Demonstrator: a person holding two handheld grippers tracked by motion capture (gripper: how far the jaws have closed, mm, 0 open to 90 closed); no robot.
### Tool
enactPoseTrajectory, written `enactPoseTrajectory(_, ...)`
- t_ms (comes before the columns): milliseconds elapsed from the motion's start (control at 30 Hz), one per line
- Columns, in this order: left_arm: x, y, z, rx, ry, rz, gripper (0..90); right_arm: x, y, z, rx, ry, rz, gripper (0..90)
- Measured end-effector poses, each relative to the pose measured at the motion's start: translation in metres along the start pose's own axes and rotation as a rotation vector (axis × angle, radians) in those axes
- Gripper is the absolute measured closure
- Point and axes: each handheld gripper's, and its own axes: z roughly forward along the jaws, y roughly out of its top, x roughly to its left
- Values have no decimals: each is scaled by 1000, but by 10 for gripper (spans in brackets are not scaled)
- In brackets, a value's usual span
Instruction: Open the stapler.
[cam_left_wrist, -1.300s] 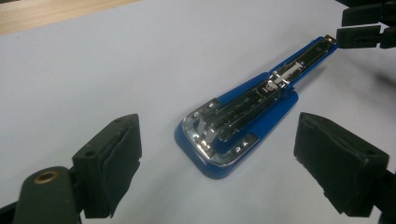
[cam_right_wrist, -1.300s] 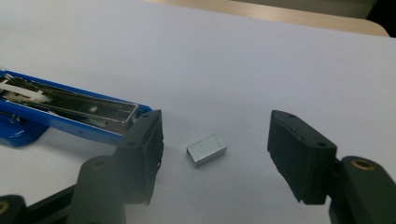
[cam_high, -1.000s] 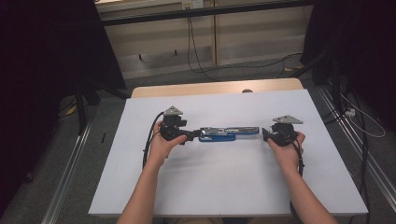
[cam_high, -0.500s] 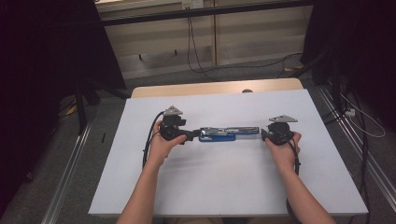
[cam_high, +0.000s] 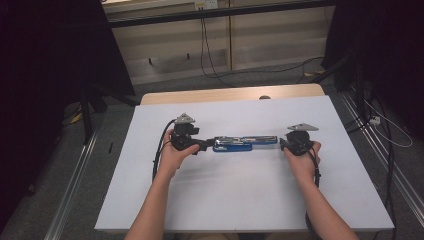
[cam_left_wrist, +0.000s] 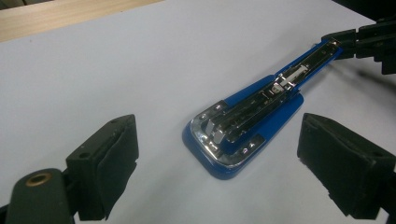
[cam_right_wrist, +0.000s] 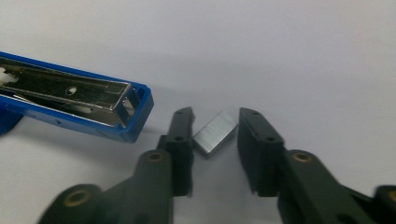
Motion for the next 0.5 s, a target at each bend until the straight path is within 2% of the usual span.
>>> enactPoseTrajectory(133,0,0,1,0,1,3,128,-3,-1,-1,1,16,6,755)
enactPoseTrajectory(200,-1,0,1,2,2,4,128,-5,-1,-2,1,14,15,737)
enactPoseTrajectory(333,-2,0,2,10,2,6,128,-7,-2,-2,1,20,14,766)
enactPoseTrajectory(500,-1,0,2,13,-4,4,128,-12,-3,-5,3,10,19,724)
